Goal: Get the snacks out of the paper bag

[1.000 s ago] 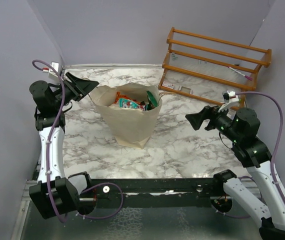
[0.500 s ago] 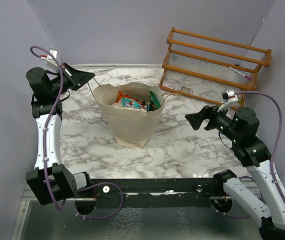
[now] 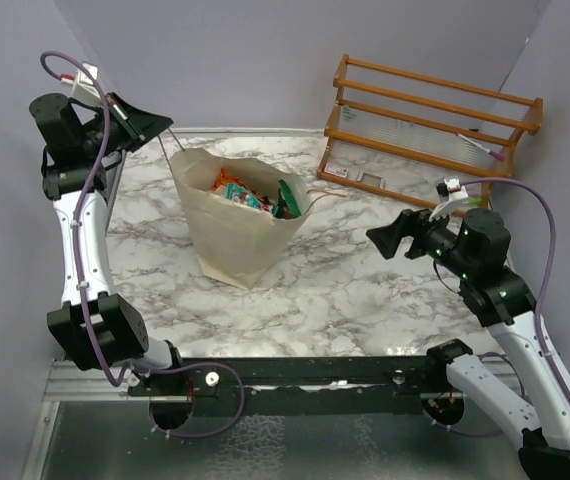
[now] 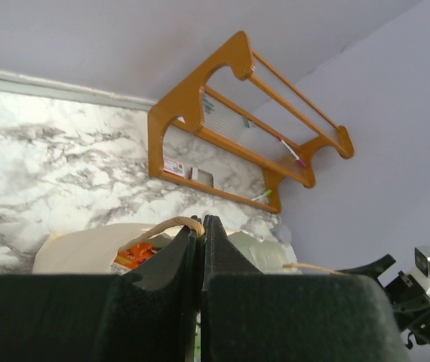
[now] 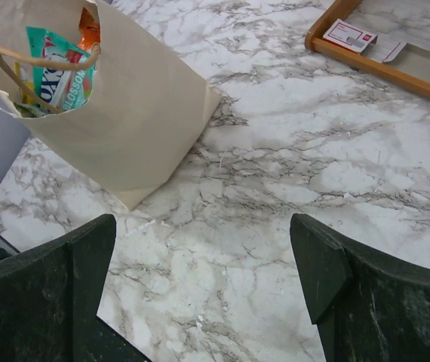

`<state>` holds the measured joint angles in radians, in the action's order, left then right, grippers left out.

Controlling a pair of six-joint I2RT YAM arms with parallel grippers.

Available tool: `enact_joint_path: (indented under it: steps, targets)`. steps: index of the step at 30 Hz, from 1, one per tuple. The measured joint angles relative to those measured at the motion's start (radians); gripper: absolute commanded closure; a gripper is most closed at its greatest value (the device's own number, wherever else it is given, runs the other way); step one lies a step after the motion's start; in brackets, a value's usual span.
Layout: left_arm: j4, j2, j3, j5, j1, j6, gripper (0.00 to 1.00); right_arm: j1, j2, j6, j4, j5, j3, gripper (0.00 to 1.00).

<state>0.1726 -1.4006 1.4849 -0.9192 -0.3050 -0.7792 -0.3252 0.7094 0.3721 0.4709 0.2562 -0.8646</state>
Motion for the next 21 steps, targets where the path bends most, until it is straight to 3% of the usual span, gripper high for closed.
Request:
enact_joint_path:
  steps: [4, 10, 17, 21]
  targets:
    - [-0.024, -0.064, 0.097, -0.01, -0.011, -0.02, 1.0, 0.0, 0.002, -0.007, 0.0, 0.0, 0.0, 0.01]
    - [-0.161, -0.093, 0.111, -0.051, 0.013, -0.085, 1.0, 0.0, 0.019, -0.008, -0.002, 0.022, 0.0, 0.01]
    - [-0.283, 0.013, -0.054, -0.073, 0.11, -0.116, 1.0, 0.0, 0.048, -0.027, -0.023, 0.147, 0.0, 0.0]
    - [-0.326, 0.103, -0.135, -0.074, 0.152, -0.131, 1.0, 0.0, 0.069, -0.045, -0.05, 0.241, -0.001, 0.05]
